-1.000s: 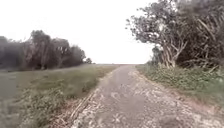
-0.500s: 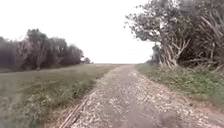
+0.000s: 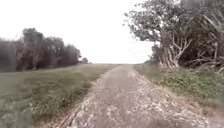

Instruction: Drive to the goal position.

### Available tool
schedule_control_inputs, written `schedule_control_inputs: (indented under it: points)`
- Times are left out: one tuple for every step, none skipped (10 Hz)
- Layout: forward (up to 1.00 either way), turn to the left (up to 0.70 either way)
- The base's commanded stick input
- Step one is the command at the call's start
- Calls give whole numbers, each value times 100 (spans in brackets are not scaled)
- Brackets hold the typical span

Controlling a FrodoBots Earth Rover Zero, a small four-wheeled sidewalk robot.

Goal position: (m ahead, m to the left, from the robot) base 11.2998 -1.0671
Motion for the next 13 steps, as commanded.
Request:
schedule_control_inputs:
  points:
    - [70, -14]
    - [70, -14]
    - [70, -14]
    - [70, -14]
    - [70, -14]
    - [70, -14]
    - [70, -14]
    - [70, -14]
    - [70, -14]
    - [70, -14]
    - [70, -7]
    - [70, -1]
    - [70, 0]
